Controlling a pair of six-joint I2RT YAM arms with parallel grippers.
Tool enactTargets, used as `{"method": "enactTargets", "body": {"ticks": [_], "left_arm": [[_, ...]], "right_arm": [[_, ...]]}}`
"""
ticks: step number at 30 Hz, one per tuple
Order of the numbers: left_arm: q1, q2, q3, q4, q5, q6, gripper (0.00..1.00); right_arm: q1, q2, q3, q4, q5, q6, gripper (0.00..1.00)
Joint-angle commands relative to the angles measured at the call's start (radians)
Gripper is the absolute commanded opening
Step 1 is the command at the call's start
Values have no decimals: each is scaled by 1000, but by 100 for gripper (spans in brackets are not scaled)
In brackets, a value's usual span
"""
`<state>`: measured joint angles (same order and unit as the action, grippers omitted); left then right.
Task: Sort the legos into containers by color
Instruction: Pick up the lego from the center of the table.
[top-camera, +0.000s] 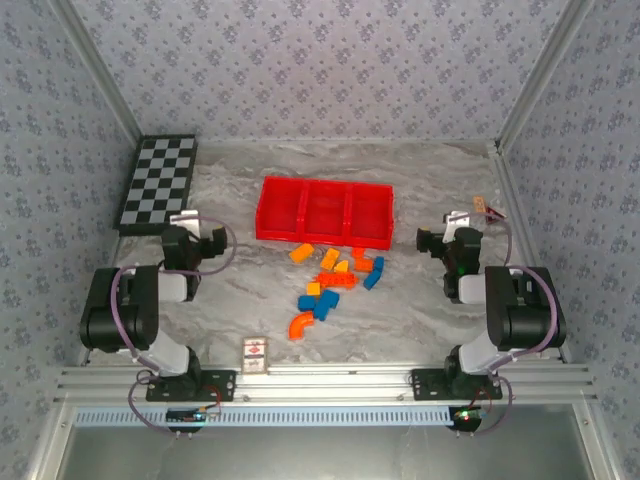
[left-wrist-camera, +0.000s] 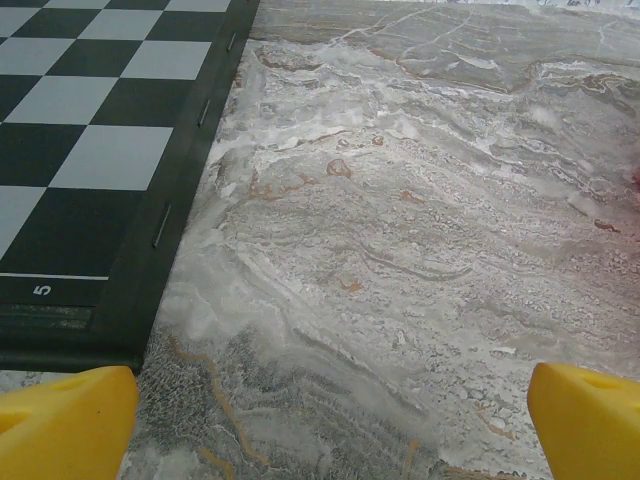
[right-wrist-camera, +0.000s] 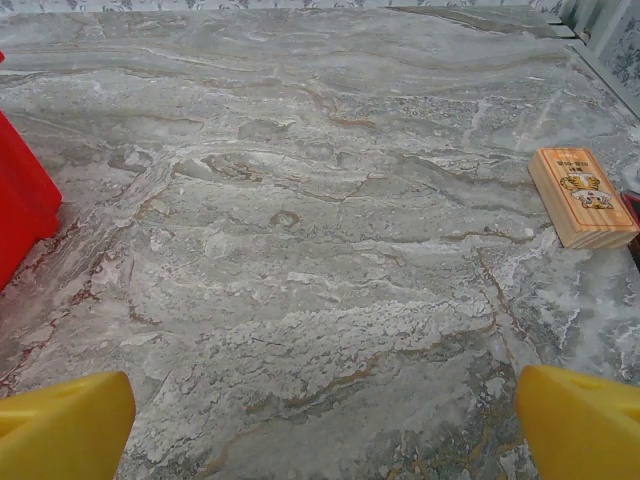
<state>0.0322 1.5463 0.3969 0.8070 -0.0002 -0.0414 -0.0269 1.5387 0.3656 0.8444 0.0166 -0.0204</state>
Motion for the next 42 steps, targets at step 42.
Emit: {"method": "enactTargets", "body": {"ticks": [42], "left_arm": [[-113,-311,296,-661,-124,-114,100]], "right_arm": [[36,-590,83,-647,409,596,100]]}}
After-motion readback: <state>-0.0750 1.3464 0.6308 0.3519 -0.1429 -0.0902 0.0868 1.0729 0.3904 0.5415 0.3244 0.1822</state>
